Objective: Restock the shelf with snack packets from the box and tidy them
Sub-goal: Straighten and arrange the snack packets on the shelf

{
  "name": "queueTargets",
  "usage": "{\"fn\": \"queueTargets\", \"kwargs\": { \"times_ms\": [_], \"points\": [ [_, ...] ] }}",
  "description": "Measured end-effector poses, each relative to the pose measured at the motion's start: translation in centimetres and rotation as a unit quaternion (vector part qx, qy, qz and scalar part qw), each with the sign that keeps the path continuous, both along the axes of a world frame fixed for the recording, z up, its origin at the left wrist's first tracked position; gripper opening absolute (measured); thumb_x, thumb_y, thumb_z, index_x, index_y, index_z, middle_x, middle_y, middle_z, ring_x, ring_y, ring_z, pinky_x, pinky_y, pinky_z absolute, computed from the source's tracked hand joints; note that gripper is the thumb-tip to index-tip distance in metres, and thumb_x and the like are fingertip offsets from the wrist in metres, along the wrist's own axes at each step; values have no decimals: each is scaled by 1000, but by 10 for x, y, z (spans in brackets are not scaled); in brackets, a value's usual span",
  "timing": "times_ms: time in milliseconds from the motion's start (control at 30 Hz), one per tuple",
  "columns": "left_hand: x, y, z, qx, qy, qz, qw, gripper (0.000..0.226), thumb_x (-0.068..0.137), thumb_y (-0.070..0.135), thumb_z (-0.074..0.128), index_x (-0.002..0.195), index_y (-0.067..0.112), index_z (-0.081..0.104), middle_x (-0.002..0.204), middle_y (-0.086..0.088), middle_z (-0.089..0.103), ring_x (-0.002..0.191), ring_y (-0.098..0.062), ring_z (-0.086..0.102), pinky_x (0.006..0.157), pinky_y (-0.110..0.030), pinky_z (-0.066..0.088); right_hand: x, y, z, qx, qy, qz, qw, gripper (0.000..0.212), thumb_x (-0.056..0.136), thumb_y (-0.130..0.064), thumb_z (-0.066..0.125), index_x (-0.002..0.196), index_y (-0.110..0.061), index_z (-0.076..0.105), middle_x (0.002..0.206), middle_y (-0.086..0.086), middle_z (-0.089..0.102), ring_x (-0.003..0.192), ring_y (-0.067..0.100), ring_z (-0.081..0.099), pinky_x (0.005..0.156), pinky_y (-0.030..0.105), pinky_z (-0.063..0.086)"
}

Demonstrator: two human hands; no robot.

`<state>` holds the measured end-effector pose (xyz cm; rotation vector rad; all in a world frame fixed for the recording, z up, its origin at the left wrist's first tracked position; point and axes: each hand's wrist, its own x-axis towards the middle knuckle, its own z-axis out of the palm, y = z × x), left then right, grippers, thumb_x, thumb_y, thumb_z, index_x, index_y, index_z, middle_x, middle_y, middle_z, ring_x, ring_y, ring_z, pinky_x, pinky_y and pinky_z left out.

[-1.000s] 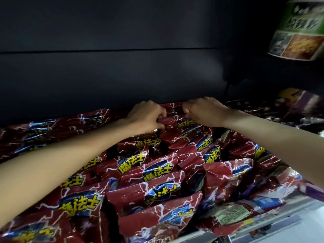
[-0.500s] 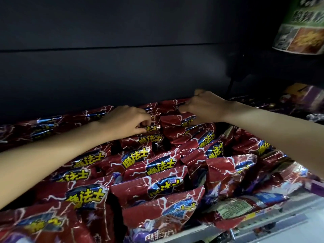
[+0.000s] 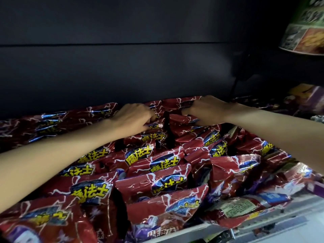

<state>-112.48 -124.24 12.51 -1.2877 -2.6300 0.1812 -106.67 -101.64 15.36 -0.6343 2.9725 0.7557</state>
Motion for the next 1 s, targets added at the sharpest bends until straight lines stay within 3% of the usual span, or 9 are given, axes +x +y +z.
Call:
{"fn": "queueTargets", "kwargs": {
  "times_ms": [200,333,467,533,667,767,867,1000],
  "points": [
    [-2,-6,-1,34,14,-13,999,35,94,37,53,124,20,56,119,4,55,113,-15,51,78,-30,46,1,-1,-10,-76,43,10,996,49,92,-34,56,137,-24,40,90,4,68,90,22,64,68,26,34],
    [-2,-5,-4,53,-10,-19,998,37,88,37,62,121,21,58,115,5,57,103,-15,57,77,-26,45,-1,1,-14,-83,46,2,995,49,92,-32,57,137,-22,41,98,5,67,96,24,64,75,32,45],
    [-2,-8,-2,83,-50,-13,995,35,85,36,66,117,23,57,112,7,57,83,-7,53,72,-21,40,-7,5,-10,-106,13,-12,994,46,87,-32,65,129,-22,49,104,2,66,99,21,61,72,27,38],
    [-1,-16,3,113,-61,-23,991,31,86,33,65,115,23,58,109,7,57,74,-5,52,69,-21,41,-8,9,-1,-165,-14,-29,986,39,80,-35,73,115,-22,60,102,-5,66,95,16,62,75,28,42],
    [4,-31,12,138,-71,-46,987,22,90,29,61,111,24,61,105,9,59,74,-4,57,70,-22,44,-7,19,16,-319,-76,-73,942,26,74,-34,79,95,-24,68,86,-13,71,76,1,64,78,28,50],
    [5,-32,8,88,-78,-47,992,26,91,32,59,116,27,61,114,9,58,88,-4,57,76,-20,40,-8,17,8,-271,-74,-75,957,21,76,-33,77,93,-23,69,86,-12,69,73,2,60,72,25,45],
    [5,-26,1,48,-65,-42,996,29,90,33,60,119,28,60,120,7,57,108,-10,53,90,-26,43,-10,14,-3,-173,35,-53,983,21,82,-35,71,97,-22,65,98,-6,67,91,17,63,70,24,35],
    [3,-21,2,54,-55,-32,996,28,89,32,63,116,29,62,115,8,58,102,-9,54,87,-29,47,-11,9,-12,-93,106,-46,989,23,89,-34,62,106,-18,60,113,1,61,105,24,60,72,29,38]
  ]
}}
